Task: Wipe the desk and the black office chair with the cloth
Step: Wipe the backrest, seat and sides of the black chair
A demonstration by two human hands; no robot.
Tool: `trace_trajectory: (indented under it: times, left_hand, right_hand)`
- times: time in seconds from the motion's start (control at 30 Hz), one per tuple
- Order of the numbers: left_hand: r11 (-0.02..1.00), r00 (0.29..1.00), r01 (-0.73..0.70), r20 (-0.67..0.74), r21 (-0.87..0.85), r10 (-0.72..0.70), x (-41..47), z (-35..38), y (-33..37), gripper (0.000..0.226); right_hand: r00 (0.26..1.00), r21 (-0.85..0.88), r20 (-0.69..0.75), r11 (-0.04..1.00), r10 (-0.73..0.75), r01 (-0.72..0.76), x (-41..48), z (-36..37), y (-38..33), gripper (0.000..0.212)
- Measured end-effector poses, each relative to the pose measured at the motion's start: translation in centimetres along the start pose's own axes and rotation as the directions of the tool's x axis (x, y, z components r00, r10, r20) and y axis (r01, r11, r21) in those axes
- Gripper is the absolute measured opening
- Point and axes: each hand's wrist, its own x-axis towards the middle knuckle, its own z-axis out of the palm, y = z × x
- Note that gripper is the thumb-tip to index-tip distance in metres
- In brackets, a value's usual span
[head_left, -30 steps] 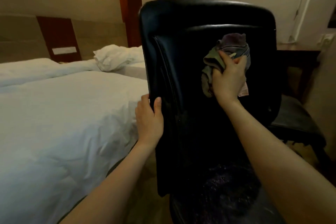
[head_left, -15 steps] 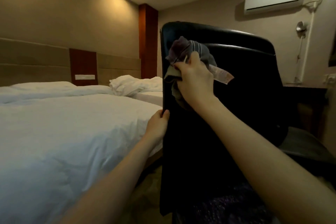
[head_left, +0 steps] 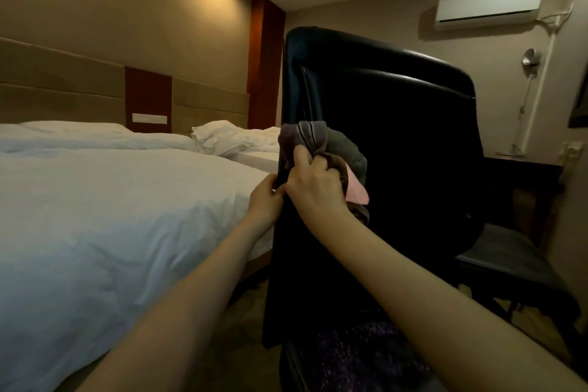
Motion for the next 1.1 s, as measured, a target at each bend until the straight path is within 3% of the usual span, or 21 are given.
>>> trace_trajectory:
  times: [0.13, 0.27, 0.33, 0.43, 0.53, 0.6, 0.7, 0.8, 0.87, 0.97, 1.07, 1.1]
  left_hand:
    - [0.998, 1.0, 0.02, 0.02, -0.054, -0.019, -0.4, -0.3, 0.5, 0.025]
    - [1.0, 0.998, -0.02, 0.066, -0.014, 0.021, -0.8, -0.9, 0.5, 0.029]
    - [0.999, 0.994, -0.048, 0.099, -0.01, 0.049, -1.3, -1.3, 0.5, 0.037]
    - [0.992, 0.993, 0.025, 0.119, -0.128, -0.009, -1.8, -2.1, -0.2, 0.037]
    - [0.984, 0.988, 0.095, 0.138, -0.151, -0.074, -1.7, -2.5, -1.0, 0.026]
    - [0.962, 0.986, 0.125, 0.136, -0.242, -0.094, -1.7, -2.5, -1.0, 0.022]
    - [0.918, 0.979, 0.188, 0.146, -0.349, -0.144, -1.6, -2.6, -0.9, 0.026]
    - [0.962, 0.974, 0.112, 0.22, -0.249, -0.056, -2.2, -2.9, -0.7, 0.024]
    - [0.98, 0.963, 0.113, 0.262, -0.167, -0.066, -2.4, -3.5, -0.8, 0.03]
    - [0.988, 0.948, 0.101, 0.311, -0.113, -0.061, -2.4, -3.8, -1.0, 0.036]
    - [0.992, 0.952, 0.06, 0.304, -0.115, -0.022, -3.1, -3.1, -0.8, 0.038]
    - [0.991, 0.957, 0.042, 0.289, -0.124, -0.005, -3.2, -2.7, -0.8, 0.038]
  right_hand:
    - [0.997, 0.139, -0.068, 0.99, 0.034, -0.024, -1.7, 1.3, -0.5, 0.035]
    - [0.984, 0.037, -0.176, 0.999, -0.017, 0.023, -5.4, 3.0, -2.1, 0.028]
    - [0.992, 0.018, -0.117, 0.998, -0.052, 0.055, -7.8, 3.7, -2.9, 0.031]
    - [0.994, 0.114, 0.045, 0.989, -0.096, 0.09, -8.1, 4.2, -4.4, 0.034]
    - [0.994, 0.157, 0.076, 0.986, -0.077, 0.064, -5.0, 0.4, -3.2, 0.032]
    - [0.976, 0.123, 0.098, 0.976, -0.194, 0.181, -2.9, -1.1, -1.4, 0.032]
    - [0.986, 0.074, 0.149, 0.995, -0.079, 0.069, -1.0, -3.1, 0.2, 0.044]
    - [0.954, 0.123, 0.287, 0.991, -0.083, 0.049, -4.0, -0.5, -2.1, 0.053]
    - [0.955, 0.091, 0.283, 0.994, -0.088, 0.064, -7.4, 1.5, -2.9, 0.058]
    - [0.906, 0.146, 0.321, 0.96, -0.275, 0.239, -12.1, 4.8, -3.5, 0.054]
    - [0.767, 0.313, 0.439, 0.88, -0.468, 0.357, -14.4, 6.1, -3.5, 0.047]
    - [0.751, 0.349, 0.424, 0.856, -0.506, 0.381, -14.4, 6.4, -3.1, 0.042]
